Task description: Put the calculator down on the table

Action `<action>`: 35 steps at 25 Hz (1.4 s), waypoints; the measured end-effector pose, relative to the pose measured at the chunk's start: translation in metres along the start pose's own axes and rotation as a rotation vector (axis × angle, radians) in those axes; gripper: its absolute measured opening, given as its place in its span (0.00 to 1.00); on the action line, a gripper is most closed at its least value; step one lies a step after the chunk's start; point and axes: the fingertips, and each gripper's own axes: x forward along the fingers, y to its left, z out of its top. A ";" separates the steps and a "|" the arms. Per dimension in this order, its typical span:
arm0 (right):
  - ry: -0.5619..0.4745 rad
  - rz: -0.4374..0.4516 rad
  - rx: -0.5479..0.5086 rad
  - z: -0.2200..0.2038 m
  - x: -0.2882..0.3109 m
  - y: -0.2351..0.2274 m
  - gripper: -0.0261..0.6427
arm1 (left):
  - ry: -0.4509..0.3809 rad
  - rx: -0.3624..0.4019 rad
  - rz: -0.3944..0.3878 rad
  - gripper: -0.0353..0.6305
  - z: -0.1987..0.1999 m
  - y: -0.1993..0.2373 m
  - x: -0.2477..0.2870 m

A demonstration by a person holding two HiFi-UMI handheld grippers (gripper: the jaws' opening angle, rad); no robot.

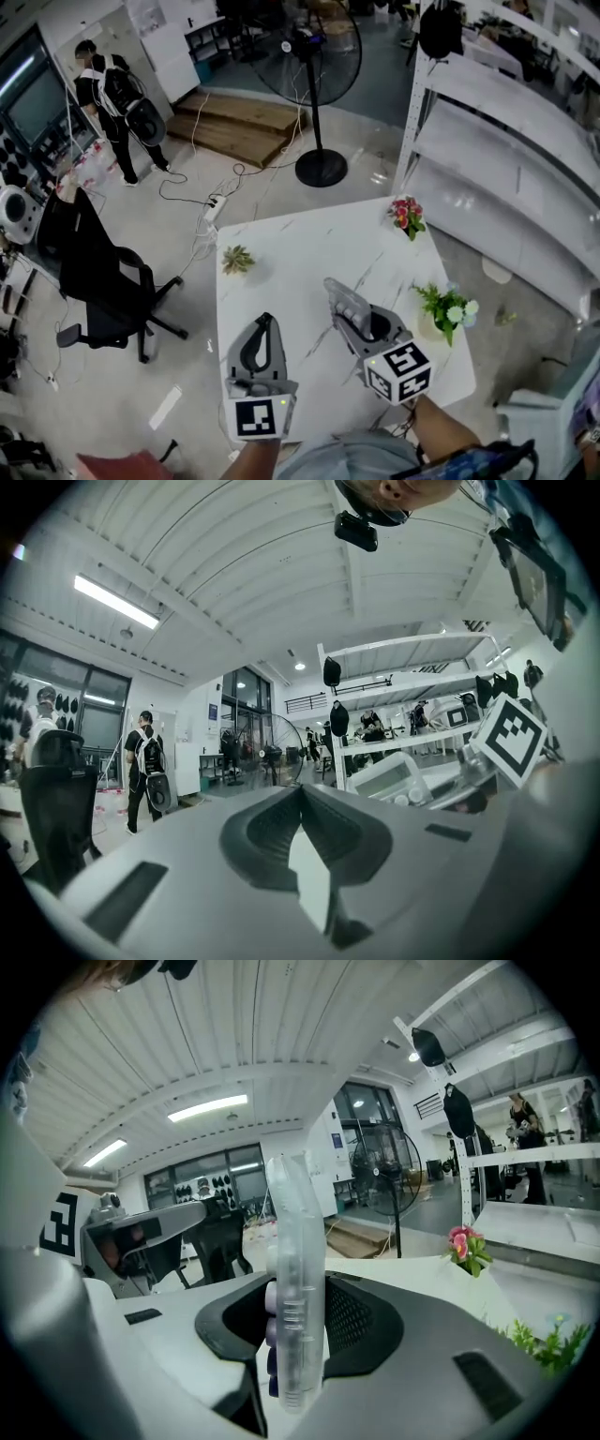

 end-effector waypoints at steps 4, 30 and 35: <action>0.068 -0.004 0.046 -0.030 0.011 -0.004 0.26 | 0.037 -0.018 0.002 0.06 -0.015 0.006 0.003; 0.374 -0.071 0.330 -0.159 0.041 -0.020 0.26 | 0.143 -0.075 -0.007 0.06 -0.071 0.028 0.018; 0.394 -0.063 0.399 -0.162 0.051 -0.023 0.26 | 0.154 -0.085 -0.014 0.06 -0.079 0.030 0.027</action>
